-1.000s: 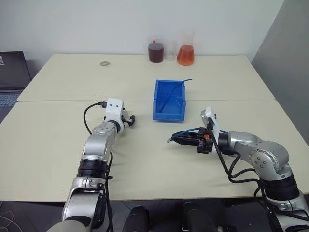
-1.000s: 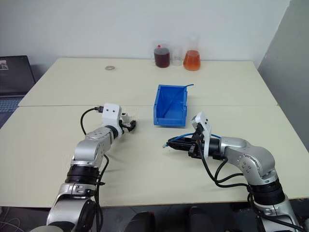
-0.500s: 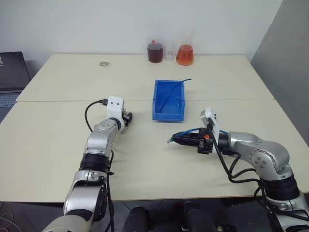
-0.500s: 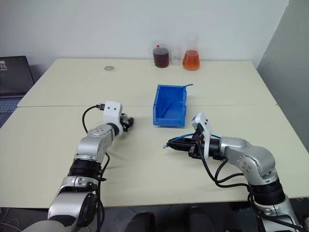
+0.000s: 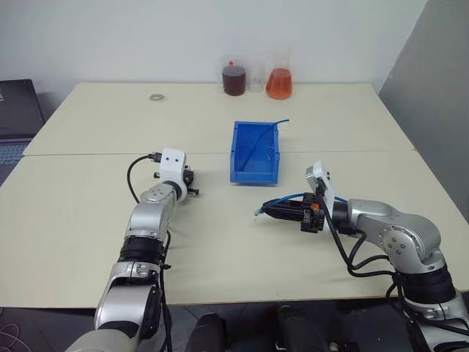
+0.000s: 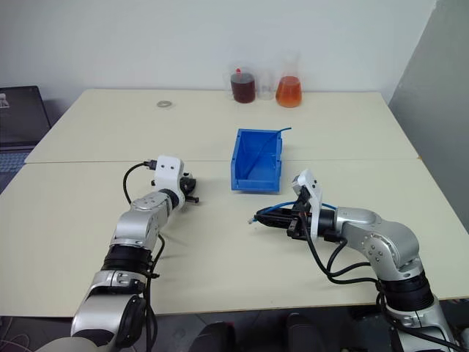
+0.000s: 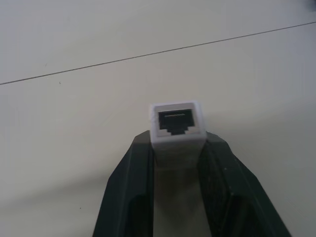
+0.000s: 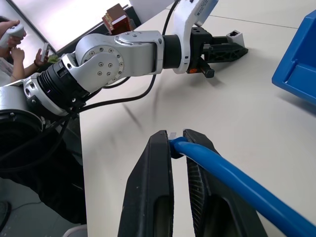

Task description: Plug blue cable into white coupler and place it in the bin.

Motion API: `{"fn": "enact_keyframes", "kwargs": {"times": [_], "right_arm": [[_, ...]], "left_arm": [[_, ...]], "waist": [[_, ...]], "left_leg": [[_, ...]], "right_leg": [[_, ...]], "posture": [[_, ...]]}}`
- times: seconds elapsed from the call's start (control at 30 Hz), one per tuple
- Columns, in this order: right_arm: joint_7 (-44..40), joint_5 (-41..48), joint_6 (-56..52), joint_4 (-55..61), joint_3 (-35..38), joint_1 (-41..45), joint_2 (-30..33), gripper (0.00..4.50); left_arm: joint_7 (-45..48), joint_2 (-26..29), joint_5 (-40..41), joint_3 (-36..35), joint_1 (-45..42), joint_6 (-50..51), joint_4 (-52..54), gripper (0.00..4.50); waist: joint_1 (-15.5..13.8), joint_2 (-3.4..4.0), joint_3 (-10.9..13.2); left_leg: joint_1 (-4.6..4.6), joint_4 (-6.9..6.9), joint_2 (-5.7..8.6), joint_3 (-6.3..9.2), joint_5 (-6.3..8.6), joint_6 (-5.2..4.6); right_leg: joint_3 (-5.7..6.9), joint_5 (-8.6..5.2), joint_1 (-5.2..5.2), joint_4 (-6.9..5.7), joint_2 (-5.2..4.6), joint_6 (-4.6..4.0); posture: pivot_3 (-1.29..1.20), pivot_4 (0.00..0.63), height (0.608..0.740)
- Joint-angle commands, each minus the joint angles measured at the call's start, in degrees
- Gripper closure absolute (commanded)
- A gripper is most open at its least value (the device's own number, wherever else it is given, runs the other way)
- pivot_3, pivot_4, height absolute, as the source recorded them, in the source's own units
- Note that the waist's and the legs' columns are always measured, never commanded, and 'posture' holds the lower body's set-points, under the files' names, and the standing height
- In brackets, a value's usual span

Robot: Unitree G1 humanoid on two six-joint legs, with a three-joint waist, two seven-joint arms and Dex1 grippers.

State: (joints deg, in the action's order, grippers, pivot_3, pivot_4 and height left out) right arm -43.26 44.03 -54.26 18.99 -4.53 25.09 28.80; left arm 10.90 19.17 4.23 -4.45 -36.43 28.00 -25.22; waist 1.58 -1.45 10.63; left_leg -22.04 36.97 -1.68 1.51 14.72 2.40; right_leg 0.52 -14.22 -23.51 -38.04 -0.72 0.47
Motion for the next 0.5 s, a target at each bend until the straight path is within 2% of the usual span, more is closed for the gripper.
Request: {"fn": "enact_keyframes", "kwargs": {"times": [0.03, 0.17, 0.33, 0.4, 0.5], "right_arm": [[0.0, 0.8, 0.6, 1.9, 1.4, 0.5, 0.1, 4.39], [0.3, 1.0, 0.3, 2.4, 1.7, 0.5, 0.2, 4.39], [0.8, 1.8, -0.3, 4.0, 2.7, -0.4, 1.1, 4.39], [0.6, 2.5, -1.0, 6.4, 3.5, -1.9, 2.6, 4.39], [-0.5, 1.4, -0.7, 9.9, 2.4, -4.3, 5.7, 4.39]], "left_arm": [[3.6, 1.9, 0.2, 0.5, 3.2, 0.4, 4.1, 3.69], [9.4, 3.5, 2.0, 1.2, 5.9, 1.2, 9.6, 3.69], [20.9, 7.7, 5.9, 3.6, 9.3, 4.6, 18.9, 3.70], [32.8, 12.9, 7.7, 8.8, 11.3, 3.7, 25.0, 3.70], [45.9, 18.7, 8.7, 14.9, 12.6, -0.3, 29.3, 3.70]], "waist": [[0.1, 0.00, 0.0], [0.0, 0.00, 0.0], [0.0, 0.00, 0.0], [0.0, 0.00, 0.0], [-0.2, 0.01, 0.0]], "left_leg": [[0.01, 0.00, 0.00, 0.00, 0.00, 0.00], [0.00, -0.01, -0.01, 0.00, 0.00, 0.00], [-0.02, 0.01, 0.01, -0.01, 0.00, 0.00], [-0.05, 0.00, 0.00, 0.00, 0.00, 0.00], [-0.07, -0.03, 0.01, 0.00, 0.00, 0.01]], "right_leg": [[0.00, 0.00, 0.00, 0.00, 0.00, 0.00], [0.01, 0.00, 0.00, 0.00, 0.00, -0.01], [0.01, 0.00, 0.00, 0.02, -0.03, 0.00], [0.02, 0.00, -0.01, 0.02, -0.02, 0.00], [0.03, -0.02, -0.02, 0.06, -0.03, -0.03]], "posture": [[0.00, 0.150, 0.740], [0.00, 0.150, 0.740], [0.00, 0.150, 0.740], [0.00, 0.150, 0.740], [0.00, 0.150, 0.740]]}}
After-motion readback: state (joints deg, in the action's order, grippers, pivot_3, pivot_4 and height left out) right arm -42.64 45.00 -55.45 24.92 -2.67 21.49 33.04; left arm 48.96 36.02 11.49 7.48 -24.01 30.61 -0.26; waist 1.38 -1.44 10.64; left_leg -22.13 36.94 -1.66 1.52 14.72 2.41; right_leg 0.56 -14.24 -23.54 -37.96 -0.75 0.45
